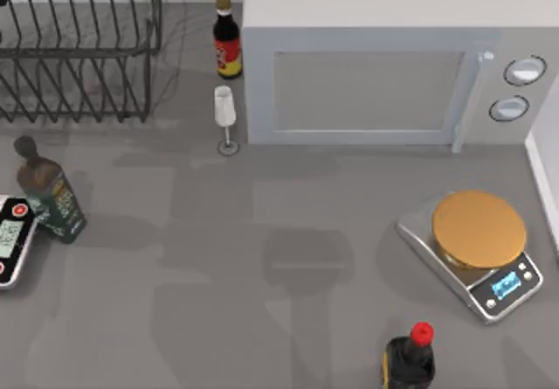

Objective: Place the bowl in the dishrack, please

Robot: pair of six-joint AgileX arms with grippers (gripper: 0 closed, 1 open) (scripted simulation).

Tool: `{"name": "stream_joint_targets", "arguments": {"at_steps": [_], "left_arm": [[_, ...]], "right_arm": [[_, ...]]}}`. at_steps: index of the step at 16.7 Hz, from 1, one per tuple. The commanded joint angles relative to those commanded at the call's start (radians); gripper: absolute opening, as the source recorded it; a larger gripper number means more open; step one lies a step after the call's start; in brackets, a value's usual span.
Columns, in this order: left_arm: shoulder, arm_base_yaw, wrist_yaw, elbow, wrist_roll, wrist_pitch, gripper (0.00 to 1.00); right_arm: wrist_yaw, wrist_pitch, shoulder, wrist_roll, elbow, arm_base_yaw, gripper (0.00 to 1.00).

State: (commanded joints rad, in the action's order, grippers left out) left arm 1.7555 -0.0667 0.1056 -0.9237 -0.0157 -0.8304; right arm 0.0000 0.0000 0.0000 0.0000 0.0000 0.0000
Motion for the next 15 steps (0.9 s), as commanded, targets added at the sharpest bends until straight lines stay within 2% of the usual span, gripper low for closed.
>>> {"name": "stream_joint_targets", "arguments": {"at_steps": [9,15], "left_arm": [[0.0,0.0,0.0,0.0,0.0,0.0,0.98],[0.0,0.0,0.0,0.0,0.0,0.0,1.0]], "right_arm": [[0.0,0.0,0.0,0.0,0.0,0.0,1.0],[0.0,0.0,0.0,0.0,0.0,0.0,1.0]]}}
